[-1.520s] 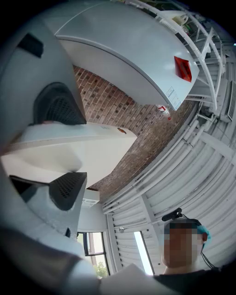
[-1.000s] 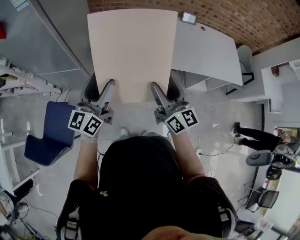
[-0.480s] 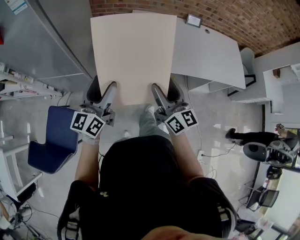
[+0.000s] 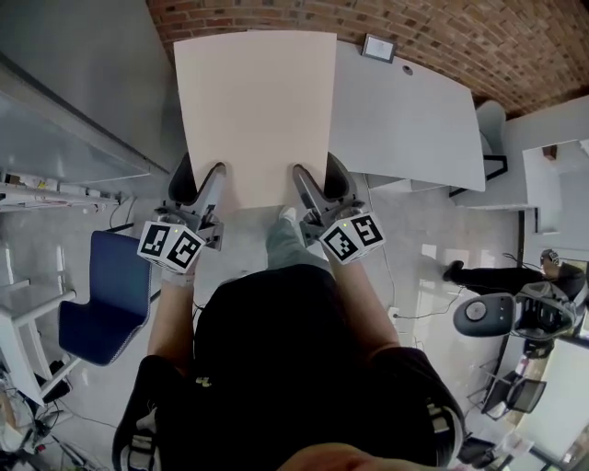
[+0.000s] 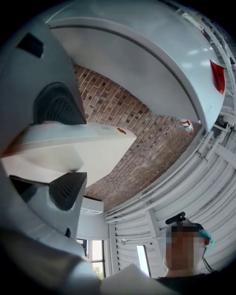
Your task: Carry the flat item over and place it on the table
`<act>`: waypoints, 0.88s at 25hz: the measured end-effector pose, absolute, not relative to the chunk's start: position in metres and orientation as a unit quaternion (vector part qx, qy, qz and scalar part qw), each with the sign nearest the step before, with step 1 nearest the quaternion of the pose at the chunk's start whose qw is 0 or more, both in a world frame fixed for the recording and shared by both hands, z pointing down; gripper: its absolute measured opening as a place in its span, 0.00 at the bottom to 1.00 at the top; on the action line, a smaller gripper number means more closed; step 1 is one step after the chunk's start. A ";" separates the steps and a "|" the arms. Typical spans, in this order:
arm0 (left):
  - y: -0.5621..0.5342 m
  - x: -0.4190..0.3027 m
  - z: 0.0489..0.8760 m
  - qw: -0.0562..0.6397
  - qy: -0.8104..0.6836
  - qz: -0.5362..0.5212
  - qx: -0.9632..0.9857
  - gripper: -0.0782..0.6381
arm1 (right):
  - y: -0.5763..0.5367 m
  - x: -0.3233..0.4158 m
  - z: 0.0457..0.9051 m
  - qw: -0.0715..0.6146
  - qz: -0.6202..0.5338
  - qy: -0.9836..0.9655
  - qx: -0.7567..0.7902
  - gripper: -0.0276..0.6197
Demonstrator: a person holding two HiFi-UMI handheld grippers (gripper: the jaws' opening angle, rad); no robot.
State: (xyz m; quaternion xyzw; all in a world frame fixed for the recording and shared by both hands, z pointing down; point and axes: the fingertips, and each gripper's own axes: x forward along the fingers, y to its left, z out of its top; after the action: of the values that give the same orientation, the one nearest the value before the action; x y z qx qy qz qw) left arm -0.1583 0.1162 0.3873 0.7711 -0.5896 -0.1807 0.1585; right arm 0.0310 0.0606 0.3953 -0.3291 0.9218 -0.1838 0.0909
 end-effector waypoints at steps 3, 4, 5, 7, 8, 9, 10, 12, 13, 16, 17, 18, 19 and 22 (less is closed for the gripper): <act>0.077 -0.147 0.393 0.170 -0.591 -0.176 0.769 0.54 | 0.021 0.042 0.401 0.083 -0.194 0.920 -0.330 0.50; 0.064 -0.143 0.394 0.171 -0.592 -0.173 0.768 0.54 | 0.007 0.046 0.402 0.082 -0.197 0.920 -0.330 0.50; 0.051 -0.139 0.394 0.172 -0.593 -0.172 0.768 0.54 | -0.005 0.050 0.403 0.082 -0.199 0.919 -0.330 0.50; 0.024 -0.132 0.396 0.173 -0.594 -0.169 0.767 0.54 | -0.032 0.058 0.406 0.081 -0.204 0.918 -0.330 0.50; 0.010 -0.128 0.398 0.175 -0.594 -0.169 0.767 0.54 | -0.046 0.062 0.408 0.080 -0.205 0.918 -0.330 0.51; -0.003 -0.124 0.399 0.178 -0.595 -0.168 0.766 0.54 | -0.060 0.065 0.409 0.079 -0.208 0.917 -0.330 0.51; -0.016 -0.120 0.401 0.181 -0.596 -0.166 0.765 0.54 | -0.073 0.070 0.410 0.077 -0.210 0.917 -0.330 0.51; -0.041 -0.111 0.403 0.184 -0.597 -0.163 0.763 0.54 | -0.098 0.078 0.414 0.074 -0.216 0.916 -0.329 0.51; -0.052 -0.107 0.406 0.186 -0.598 -0.161 0.763 0.54 | -0.109 0.082 0.416 0.072 -0.219 0.916 -0.328 0.51; -0.082 -0.099 0.414 0.195 -0.606 -0.154 0.756 0.54 | -0.140 0.090 0.425 0.067 -0.230 0.915 -0.326 0.51; -0.090 -0.097 0.417 0.200 -0.609 -0.153 0.753 0.54 | -0.149 0.092 0.428 0.064 -0.234 0.914 -0.324 0.51; -0.097 -0.095 0.420 0.205 -0.611 -0.151 0.750 0.54 | -0.158 0.093 0.431 0.060 -0.239 0.914 -0.323 0.51; -0.104 -0.094 0.423 0.210 -0.613 -0.149 0.747 0.54 | -0.165 0.094 0.435 0.057 -0.243 0.913 -0.323 0.51; -0.122 -0.092 0.434 0.226 -0.615 -0.139 0.743 0.54 | -0.183 0.095 0.447 0.048 -0.257 0.909 -0.324 0.51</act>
State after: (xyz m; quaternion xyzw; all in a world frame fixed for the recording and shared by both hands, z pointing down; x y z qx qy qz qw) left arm -0.0920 -0.1218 0.4343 0.7425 -0.6152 -0.1388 0.2256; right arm 0.0951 -0.1827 0.4468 -0.3244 0.9092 -0.2567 0.0475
